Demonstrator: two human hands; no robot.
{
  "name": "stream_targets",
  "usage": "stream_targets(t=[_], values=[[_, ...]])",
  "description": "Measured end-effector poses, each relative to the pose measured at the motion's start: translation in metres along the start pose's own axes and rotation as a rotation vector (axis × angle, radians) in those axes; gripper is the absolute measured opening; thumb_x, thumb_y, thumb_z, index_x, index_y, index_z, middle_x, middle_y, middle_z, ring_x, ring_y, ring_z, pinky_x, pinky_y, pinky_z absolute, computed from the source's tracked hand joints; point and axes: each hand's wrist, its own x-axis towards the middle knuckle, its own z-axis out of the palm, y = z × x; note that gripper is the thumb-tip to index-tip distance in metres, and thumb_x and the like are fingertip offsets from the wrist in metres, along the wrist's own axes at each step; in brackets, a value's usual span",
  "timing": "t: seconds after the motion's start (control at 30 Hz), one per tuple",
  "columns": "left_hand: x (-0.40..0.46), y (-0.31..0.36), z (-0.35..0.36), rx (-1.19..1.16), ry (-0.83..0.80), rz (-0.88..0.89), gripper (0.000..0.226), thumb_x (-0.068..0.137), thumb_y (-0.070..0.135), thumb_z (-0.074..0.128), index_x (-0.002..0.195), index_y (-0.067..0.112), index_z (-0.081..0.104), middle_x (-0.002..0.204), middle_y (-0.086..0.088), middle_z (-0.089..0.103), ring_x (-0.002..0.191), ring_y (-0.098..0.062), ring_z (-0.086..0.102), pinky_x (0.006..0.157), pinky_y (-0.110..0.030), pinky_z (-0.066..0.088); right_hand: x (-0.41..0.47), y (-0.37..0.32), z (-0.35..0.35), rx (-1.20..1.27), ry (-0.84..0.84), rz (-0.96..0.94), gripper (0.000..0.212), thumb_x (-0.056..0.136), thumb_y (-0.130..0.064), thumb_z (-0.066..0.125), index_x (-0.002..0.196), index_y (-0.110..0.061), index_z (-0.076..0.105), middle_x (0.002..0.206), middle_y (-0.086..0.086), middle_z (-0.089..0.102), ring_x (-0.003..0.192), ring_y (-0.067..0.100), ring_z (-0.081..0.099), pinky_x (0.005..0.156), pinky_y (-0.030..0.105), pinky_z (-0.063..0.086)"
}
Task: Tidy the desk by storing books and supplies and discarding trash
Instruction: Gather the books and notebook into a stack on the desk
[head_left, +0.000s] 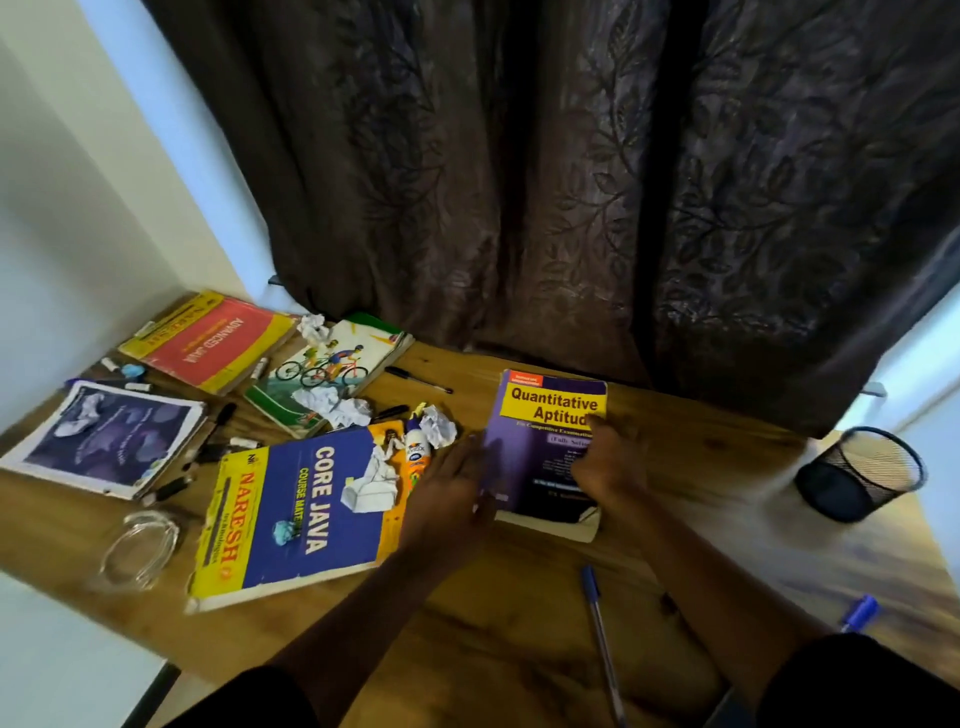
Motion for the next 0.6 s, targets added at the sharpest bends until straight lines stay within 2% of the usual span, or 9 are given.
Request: stream_targets(t=[0.1,0.17,0.27,0.37,0.43,0.5,0.6], values=[[-0.019,-0.028,-0.021,0.015,0.164,-0.061,0.047,0.095,0.030,0.057,0.142,0.025,0.054,0.139,-0.001,0.059,0.125,-0.025,0.052,0.095,-0.040,0.046,-0.022,-0.026,0.008,-0.117,0.182,-0.135,0.074,0.077,-0.026,0.079,0.143,-0.027,0.047,0.151,0.013,0.036,0.136,0.040,0.035,0.105,0.049,0.044],[-0.025,-0.057,-0.033,0.056,0.206,-0.168,0.040,0.093,0.034,0.052,0.130,0.022,0.062,0.129,-0.003,0.063,0.118,-0.027,0.054,0.092,-0.040,0.047,-0.037,-0.048,0.021,-0.144,0.271,-0.313,0.068,0.076,-0.024,0.075,0.140,-0.023,0.053,0.148,0.013,0.042,0.132,0.038,0.039,0.103,0.051,0.045],[-0.029,-0.109,-0.051,0.114,0.177,-0.283,0.039,0.090,0.029,0.052,0.125,0.017,0.066,0.124,-0.009,0.066,0.112,-0.033,0.057,0.089,-0.043,0.049,-0.063,-0.086,0.048,-0.127,0.248,-0.511,0.059,0.079,-0.020,0.068,0.137,-0.021,0.058,0.145,0.008,0.046,0.131,0.033,0.041,0.105,0.050,0.044],[-0.025,-0.156,-0.068,0.167,0.107,-0.377,0.046,0.085,0.017,0.066,0.131,0.012,0.063,0.123,-0.015,0.066,0.109,-0.041,0.061,0.086,-0.047,0.051,-0.085,-0.123,0.077,-0.167,0.090,-0.679,0.056,0.088,-0.022,0.067,0.142,-0.022,0.053,0.151,0.007,0.044,0.138,0.031,0.040,0.109,0.049,0.043],[-0.021,-0.182,-0.077,0.212,0.017,-0.416,0.054,0.089,0.021,0.063,0.142,0.020,0.055,0.130,-0.011,0.064,0.116,-0.038,0.058,0.093,-0.047,0.050,-0.093,-0.144,0.102,-0.205,0.095,-0.796,0.051,0.087,-0.019,0.070,0.137,-0.023,0.060,0.146,0.005,0.051,0.134,0.029,0.047,0.107,0.048,0.045],[-0.015,-0.200,-0.080,0.243,-0.072,-0.376,0.057,0.092,0.025,0.058,0.148,0.026,0.048,0.139,-0.007,0.059,0.125,-0.035,0.053,0.101,-0.047,0.047,-0.097,-0.156,0.126,-0.238,0.139,-0.867,0.046,0.085,-0.016,0.070,0.130,-0.029,0.066,0.140,0.000,0.058,0.131,0.026,0.051,0.110,0.048,0.039],[-0.003,-0.218,-0.082,0.268,-0.176,-0.292,0.062,0.092,0.032,0.057,0.151,0.028,0.041,0.150,-0.004,0.050,0.132,-0.033,0.047,0.107,-0.047,0.043,-0.101,-0.171,0.151,-0.304,0.108,-0.943,0.052,0.090,-0.022,0.066,0.140,-0.035,0.055,0.149,0.001,0.050,0.139,0.026,0.042,0.112,0.045,0.035]])
